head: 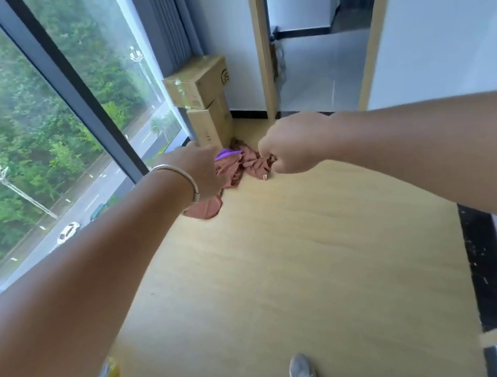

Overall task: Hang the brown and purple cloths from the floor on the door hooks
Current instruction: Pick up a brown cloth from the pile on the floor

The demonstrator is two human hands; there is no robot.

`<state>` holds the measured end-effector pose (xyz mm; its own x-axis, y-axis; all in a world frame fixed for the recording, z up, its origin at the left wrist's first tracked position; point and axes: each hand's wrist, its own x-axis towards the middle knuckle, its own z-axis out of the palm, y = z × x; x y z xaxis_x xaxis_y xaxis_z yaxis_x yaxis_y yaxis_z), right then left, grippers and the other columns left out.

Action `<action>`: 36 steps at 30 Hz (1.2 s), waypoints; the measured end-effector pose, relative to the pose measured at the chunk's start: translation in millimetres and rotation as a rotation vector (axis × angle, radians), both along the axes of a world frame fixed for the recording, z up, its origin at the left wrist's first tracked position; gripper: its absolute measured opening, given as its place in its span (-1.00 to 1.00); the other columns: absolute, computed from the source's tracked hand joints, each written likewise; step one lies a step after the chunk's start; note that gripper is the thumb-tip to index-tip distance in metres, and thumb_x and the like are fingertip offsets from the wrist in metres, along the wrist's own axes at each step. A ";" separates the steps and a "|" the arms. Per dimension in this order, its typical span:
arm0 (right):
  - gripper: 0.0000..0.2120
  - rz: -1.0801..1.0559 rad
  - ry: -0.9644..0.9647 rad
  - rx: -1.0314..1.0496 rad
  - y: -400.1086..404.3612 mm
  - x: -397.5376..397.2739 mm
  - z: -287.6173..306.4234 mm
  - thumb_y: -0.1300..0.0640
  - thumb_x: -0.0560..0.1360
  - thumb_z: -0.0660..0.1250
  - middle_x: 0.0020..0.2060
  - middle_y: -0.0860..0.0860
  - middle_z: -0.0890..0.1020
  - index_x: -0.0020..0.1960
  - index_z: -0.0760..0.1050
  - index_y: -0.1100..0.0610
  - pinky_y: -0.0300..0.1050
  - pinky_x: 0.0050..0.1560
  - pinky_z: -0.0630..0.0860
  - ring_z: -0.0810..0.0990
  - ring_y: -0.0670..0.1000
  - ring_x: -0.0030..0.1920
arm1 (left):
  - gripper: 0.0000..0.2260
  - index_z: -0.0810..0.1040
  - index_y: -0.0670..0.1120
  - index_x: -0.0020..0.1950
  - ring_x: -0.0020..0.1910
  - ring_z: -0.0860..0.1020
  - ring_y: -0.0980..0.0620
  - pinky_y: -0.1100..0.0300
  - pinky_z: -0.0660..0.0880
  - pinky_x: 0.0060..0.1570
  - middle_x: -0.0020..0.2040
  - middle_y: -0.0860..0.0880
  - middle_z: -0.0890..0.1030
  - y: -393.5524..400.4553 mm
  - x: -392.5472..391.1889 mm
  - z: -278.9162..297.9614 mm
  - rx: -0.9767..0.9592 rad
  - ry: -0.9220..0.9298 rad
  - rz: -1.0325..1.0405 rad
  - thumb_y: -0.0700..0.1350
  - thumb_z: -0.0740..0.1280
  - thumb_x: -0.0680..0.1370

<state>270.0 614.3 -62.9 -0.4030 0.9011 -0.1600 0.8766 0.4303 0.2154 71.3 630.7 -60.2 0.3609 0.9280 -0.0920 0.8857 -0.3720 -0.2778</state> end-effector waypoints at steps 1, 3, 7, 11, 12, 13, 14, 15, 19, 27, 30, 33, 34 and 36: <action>-0.75 -0.074 0.032 0.001 9.3 9.8 -0.4 0.00 0.52 0.18 -0.01 0.00 0.58 0.16 0.48 -0.02 -0.10 -0.26 0.44 0.55 0.09 -0.02 | -0.58 0.35 0.09 0.37 0.18 0.49 -0.12 0.08 0.35 -0.16 0.27 -0.04 0.44 18.3 7.0 1.9 0.001 -0.004 -0.027 0.20 0.16 0.55; -0.72 -0.190 0.083 0.022 26.7 27.8 -1.9 0.00 0.53 0.20 0.08 0.01 0.55 0.22 0.47 -0.03 -0.08 -0.19 0.44 0.53 0.10 0.06 | -0.60 0.37 0.09 0.34 0.16 0.50 -0.12 0.08 0.37 -0.14 0.24 -0.05 0.45 52.6 23.8 3.5 0.001 -0.012 -0.077 0.19 0.16 0.56; -0.69 -0.356 0.185 0.078 50.4 61.9 -6.7 -0.01 0.54 0.18 0.16 0.00 0.51 0.26 0.46 -0.03 -0.07 -0.17 0.35 0.50 0.10 0.10 | -0.56 0.35 0.07 0.38 0.16 0.50 -0.12 -0.05 0.48 0.05 0.23 -0.05 0.45 105.6 70.6 -1.0 -0.049 -0.005 -0.177 0.20 0.15 0.55; -0.67 -0.520 0.228 0.093 58.9 107.6 -10.7 0.04 0.53 0.16 0.16 0.00 0.49 0.27 0.44 -0.03 -0.07 -0.18 0.29 0.47 0.09 0.04 | -0.54 0.33 0.10 0.40 0.21 0.46 -0.11 -0.02 0.47 0.04 0.28 -0.04 0.43 138.2 136.4 -7.8 -0.087 -0.030 -0.286 0.22 0.16 0.53; -0.66 -0.555 0.234 0.095 59.4 121.8 -11.1 0.04 0.52 0.15 0.16 -0.01 0.49 0.28 0.44 -0.03 -0.06 -0.18 0.30 0.48 0.09 0.05 | -0.52 0.31 0.12 0.42 0.22 0.45 -0.11 -0.02 0.45 0.02 0.29 -0.04 0.43 143.3 155.4 -10.1 -0.098 -0.054 -0.320 0.23 0.16 0.53; -0.65 -0.590 0.244 0.098 59.2 137.1 -11.4 0.04 0.52 0.15 0.17 -0.01 0.48 0.29 0.43 -0.04 -0.06 -0.17 0.32 0.48 0.09 0.08 | -0.50 0.28 0.13 0.44 0.24 0.45 -0.11 -0.02 0.44 0.02 0.31 -0.03 0.42 147.1 174.3 -12.0 -0.114 -0.081 -0.351 0.25 0.16 0.54; -0.64 -0.624 0.258 0.099 58.0 153.7 -11.8 0.04 0.52 0.16 0.18 -0.01 0.48 0.30 0.43 -0.05 -0.07 -0.16 0.32 0.48 0.10 0.10 | -0.48 0.25 0.14 0.47 0.25 0.45 -0.10 -0.02 0.45 0.03 0.33 -0.03 0.41 149.9 193.4 -13.9 -0.132 -0.106 -0.378 0.26 0.16 0.54; -0.63 -0.656 0.272 0.100 55.7 171.5 -12.5 0.03 0.52 0.17 0.20 -0.01 0.47 0.31 0.42 -0.05 -0.07 -0.15 0.31 0.47 0.10 0.12 | -0.46 0.22 0.14 0.48 0.26 0.45 -0.10 -0.02 0.46 0.05 0.35 -0.03 0.40 151.4 212.2 -15.8 -0.147 -0.122 -0.405 0.27 0.17 0.54; -0.59 -0.759 0.313 0.098 44.3 249.3 -19.6 0.02 0.51 0.21 0.29 0.02 0.43 0.36 0.39 -0.05 -0.01 0.11 0.36 0.38 0.09 0.28 | -0.43 0.19 0.13 0.51 0.33 0.40 -0.11 -0.05 0.43 0.22 0.41 -0.02 0.37 156.0 284.7 -24.2 -0.149 -0.148 -0.486 0.27 0.18 0.54; -0.53 -0.915 0.455 0.126 44.5 395.2 -47.5 -0.05 0.51 0.25 0.33 -0.02 0.40 0.40 0.33 -0.06 -0.02 0.21 0.29 0.35 0.06 0.32 | -0.44 0.18 0.10 0.50 0.42 0.29 -0.10 -0.12 0.26 0.38 0.46 -0.04 0.31 161.1 432.1 -36.0 -0.135 -0.277 -0.454 0.26 0.16 0.55; -0.52 -0.935 0.512 0.152 51.0 441.3 -54.4 -0.08 0.50 0.26 0.36 -0.05 0.39 0.41 0.33 -0.07 -0.05 0.22 0.29 0.34 0.03 0.34 | -0.45 0.18 0.10 0.50 0.44 0.25 -0.09 -0.13 0.20 0.41 0.44 -0.04 0.31 164.5 474.7 -42.5 -0.139 -0.338 -0.410 0.24 0.16 0.56; -0.53 -0.939 0.544 0.181 57.9 479.0 -58.1 -0.09 0.49 0.26 0.33 -0.06 0.41 0.39 0.35 -0.07 -0.08 0.18 0.29 0.35 0.01 0.33 | -0.46 0.17 0.11 0.50 0.45 0.23 -0.08 -0.15 0.16 0.43 0.45 -0.02 0.30 164.5 510.2 -48.4 -0.167 -0.381 -0.387 0.24 0.16 0.56; -0.53 -0.942 0.555 0.189 60.5 489.3 -58.9 -0.09 0.49 0.26 0.32 -0.06 0.42 0.38 0.36 -0.07 -0.09 0.17 0.29 0.35 0.00 0.32 | -0.46 0.16 0.11 0.50 0.46 0.21 -0.07 -0.16 0.13 0.44 0.47 -0.03 0.28 164.6 520.3 -50.1 -0.177 -0.390 -0.383 0.23 0.16 0.56; -0.54 -0.945 0.572 0.205 67.7 507.0 -60.2 -0.08 0.49 0.27 0.31 -0.06 0.43 0.38 0.36 -0.07 -0.09 0.16 0.30 0.36 0.00 0.31 | -0.46 0.15 0.12 0.50 0.49 0.17 -0.06 -0.16 0.12 0.45 0.49 -0.03 0.25 167.6 538.4 -51.9 -0.192 -0.403 -0.378 0.23 0.16 0.56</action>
<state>777.1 681.9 -123.1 0.4893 0.8720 0.0157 0.8250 -0.4569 -0.3327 609.7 798.3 -112.1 0.7053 0.7081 -0.0323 0.7032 -0.6933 0.1575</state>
